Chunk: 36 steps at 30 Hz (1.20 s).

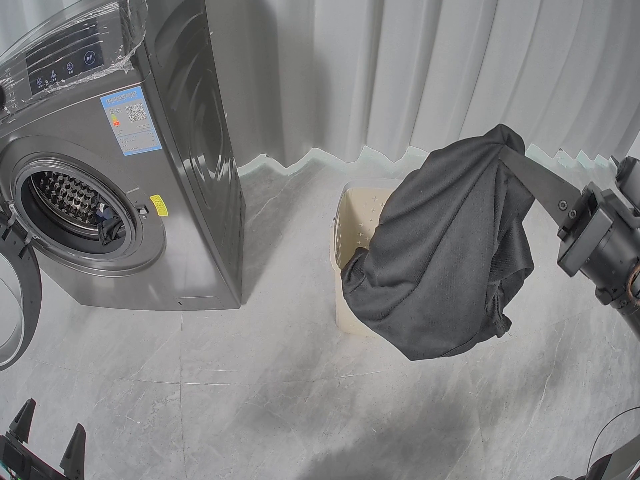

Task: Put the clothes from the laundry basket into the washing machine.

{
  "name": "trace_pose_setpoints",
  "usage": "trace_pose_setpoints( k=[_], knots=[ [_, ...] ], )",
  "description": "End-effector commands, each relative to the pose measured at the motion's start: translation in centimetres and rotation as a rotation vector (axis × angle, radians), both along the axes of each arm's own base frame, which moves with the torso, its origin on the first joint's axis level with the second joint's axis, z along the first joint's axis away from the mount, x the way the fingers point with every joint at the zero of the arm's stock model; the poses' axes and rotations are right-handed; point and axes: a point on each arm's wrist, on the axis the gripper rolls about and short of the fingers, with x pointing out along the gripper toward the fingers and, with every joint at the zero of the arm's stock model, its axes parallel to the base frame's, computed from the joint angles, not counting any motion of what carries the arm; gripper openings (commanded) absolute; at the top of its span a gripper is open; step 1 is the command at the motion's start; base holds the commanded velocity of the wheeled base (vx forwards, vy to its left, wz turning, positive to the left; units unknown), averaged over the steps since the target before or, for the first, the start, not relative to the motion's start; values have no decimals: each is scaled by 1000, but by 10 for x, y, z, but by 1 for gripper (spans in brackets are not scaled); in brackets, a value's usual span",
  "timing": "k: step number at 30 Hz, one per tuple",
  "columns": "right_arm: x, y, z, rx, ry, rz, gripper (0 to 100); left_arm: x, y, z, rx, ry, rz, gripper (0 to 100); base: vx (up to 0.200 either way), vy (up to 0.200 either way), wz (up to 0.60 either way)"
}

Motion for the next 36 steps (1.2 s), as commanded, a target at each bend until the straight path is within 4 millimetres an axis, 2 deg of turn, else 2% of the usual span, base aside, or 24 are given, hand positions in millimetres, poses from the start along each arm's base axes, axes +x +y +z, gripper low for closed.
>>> trace_pose_setpoints(
  k=[1, 36],
  knots=[
    [1, 2, -1, -3, 5, 2, 0, 0, 0, -5, -1, 4, 1, 100, 0, 200, 0],
    [3, 7, -6, -17, 25, 13, 0, 0, 0, -5, -1, 4, 1, 100, 0, 200, 0]
  ],
)
